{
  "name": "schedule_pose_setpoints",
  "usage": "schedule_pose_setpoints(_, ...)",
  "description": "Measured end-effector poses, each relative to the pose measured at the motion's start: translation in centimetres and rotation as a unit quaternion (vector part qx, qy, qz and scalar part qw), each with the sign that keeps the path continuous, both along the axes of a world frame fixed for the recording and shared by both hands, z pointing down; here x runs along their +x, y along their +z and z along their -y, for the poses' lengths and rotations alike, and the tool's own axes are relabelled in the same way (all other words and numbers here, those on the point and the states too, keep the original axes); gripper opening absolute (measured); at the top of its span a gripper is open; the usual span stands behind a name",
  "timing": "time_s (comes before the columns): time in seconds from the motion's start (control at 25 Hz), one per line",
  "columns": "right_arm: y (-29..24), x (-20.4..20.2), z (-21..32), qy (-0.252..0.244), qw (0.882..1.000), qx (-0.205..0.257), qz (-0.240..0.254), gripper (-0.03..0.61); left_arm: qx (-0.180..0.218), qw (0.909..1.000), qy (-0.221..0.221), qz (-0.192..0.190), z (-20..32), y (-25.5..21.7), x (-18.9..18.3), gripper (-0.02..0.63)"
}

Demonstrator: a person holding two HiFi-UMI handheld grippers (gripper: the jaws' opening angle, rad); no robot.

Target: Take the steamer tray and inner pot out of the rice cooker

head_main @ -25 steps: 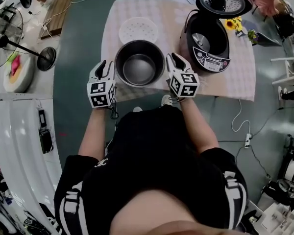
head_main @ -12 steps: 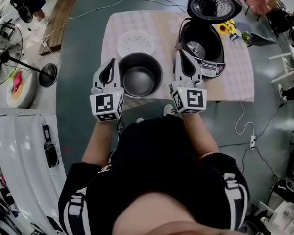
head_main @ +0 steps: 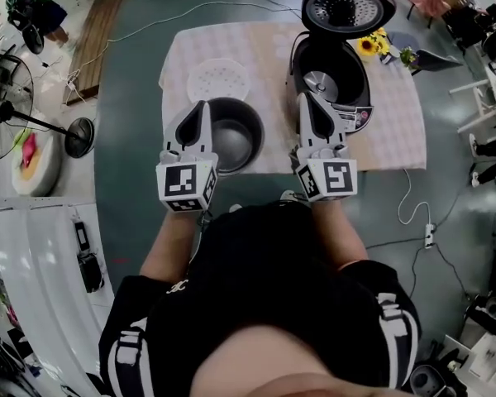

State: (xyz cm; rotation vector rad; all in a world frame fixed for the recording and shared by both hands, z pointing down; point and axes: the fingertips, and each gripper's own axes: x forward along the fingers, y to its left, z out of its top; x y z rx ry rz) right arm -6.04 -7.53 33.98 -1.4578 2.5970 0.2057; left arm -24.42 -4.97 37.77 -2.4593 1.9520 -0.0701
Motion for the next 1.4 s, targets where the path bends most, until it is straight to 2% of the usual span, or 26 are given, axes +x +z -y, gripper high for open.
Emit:
schedule_pose_setpoints(0.48, -0.7, 10.3, 2.4, 0.036, 0.999, -0.008, 0.009, -0.005, 0.004, 0.9993, 0.035, 0.007, 3.5, -1.7, 10.1, 0.003)
schedule_pose_setpoints(0.68, -0.9, 13.8, 3.5, 0.048, 0.999, -0.015, 0.005, -0.005, -0.009, 0.9987, 0.049, -0.001, 4.4, -1.9, 14.1, 0.003)
schedule_pose_setpoints(0.8, -0.8, 14.8, 3.9, 0.048, 0.999, -0.018, 0.009, -0.005, -0.019, 0.9983, 0.051, -0.017, 5.0, -1.9, 15.0, 0.003)
schedule_pose_setpoints(1.12, 0.1, 17.1, 4.9, 0.055, 0.998, -0.029, 0.012, -0.004, -0.017, 0.9992, 0.034, -0.009, 6.2, -2.0, 15.5, 0.003)
schedule_pose_setpoints(1.4, 0.7, 18.1, 5.4, 0.058, 0.997, -0.039, 0.009, -0.003, -0.010, 0.9991, 0.041, -0.008, 6.4, -2.0, 16.5, 0.003)
